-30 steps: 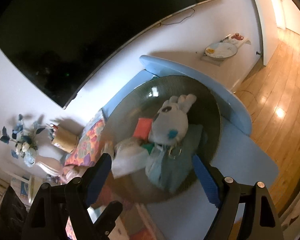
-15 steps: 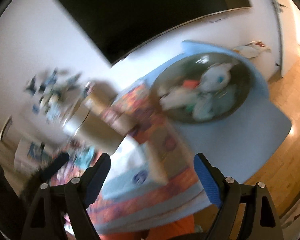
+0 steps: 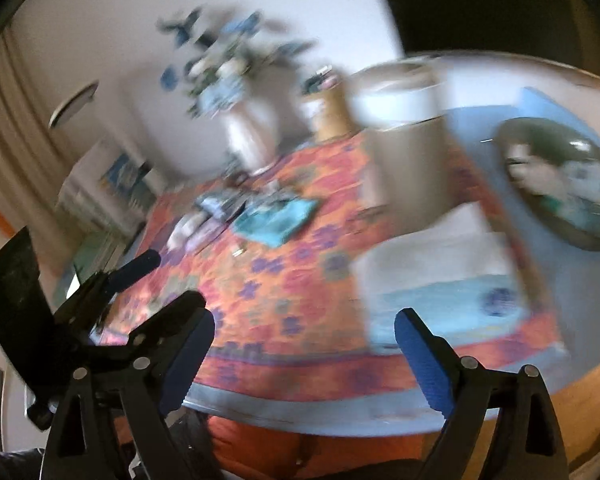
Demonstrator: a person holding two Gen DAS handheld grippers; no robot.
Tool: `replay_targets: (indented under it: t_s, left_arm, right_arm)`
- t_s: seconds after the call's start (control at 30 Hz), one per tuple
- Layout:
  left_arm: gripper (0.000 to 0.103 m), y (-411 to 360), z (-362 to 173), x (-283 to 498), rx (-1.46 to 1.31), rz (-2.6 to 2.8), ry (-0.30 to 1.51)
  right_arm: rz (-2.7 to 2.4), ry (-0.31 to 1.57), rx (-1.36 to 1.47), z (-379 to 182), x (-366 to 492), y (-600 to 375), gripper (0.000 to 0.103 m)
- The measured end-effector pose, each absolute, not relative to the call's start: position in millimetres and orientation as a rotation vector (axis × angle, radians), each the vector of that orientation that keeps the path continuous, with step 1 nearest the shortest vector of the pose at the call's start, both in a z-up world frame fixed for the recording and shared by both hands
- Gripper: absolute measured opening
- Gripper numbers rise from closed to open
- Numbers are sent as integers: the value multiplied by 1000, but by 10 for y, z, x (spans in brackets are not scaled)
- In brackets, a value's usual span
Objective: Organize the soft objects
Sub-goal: 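Move both tools back over the bed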
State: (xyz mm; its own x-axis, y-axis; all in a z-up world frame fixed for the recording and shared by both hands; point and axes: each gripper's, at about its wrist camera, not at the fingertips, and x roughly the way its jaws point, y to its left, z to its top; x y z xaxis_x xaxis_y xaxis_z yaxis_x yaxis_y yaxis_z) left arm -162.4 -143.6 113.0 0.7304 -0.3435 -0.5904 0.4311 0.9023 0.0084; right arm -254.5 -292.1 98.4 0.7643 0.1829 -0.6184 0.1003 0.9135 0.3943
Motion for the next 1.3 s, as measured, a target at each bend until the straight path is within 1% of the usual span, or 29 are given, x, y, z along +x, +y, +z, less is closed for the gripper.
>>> replay_targets:
  t_s: [0.1,0.2,0.33,0.47,0.63,0.87,1.1,1.2,1.3]
  left_arm:
    - [84,-1031,1002,-1443,156,-298,636]
    - [84,-632,891,-1245,143,-190,652]
    - [84,-232,703,-947,87,-115,696]
    - [84,26,430,-700,62,-51,728]
    - [84,178,252,-600,-6,-35,776]
    - [84,171,192,-565,-26,-50,808]
    - [84,230,188,-545,-65,-54,820]
    - [84,262,187,-549,-84,-54,819]
    - [84,268,184,-544,-91,-56,821]
  right_arm:
    - [84,751,387,868,-2188,-2618,91]
    - [154,777,417,727,-1809,-2440,91]
    - [169,771,466,549,-1369,-2348,91]
    - [81,748,399,388,-1039,-2278,91]
    - [20,713,343,197,-889,-2260,91]
    - [-40,771,360,71,-781,-2323,91]
    - [-66,800,276,52,-749,-2188,97]
    - [-73,819,239,37,-726,-2135,102]
    - [-89,837,200,22,-702,-2086,103]
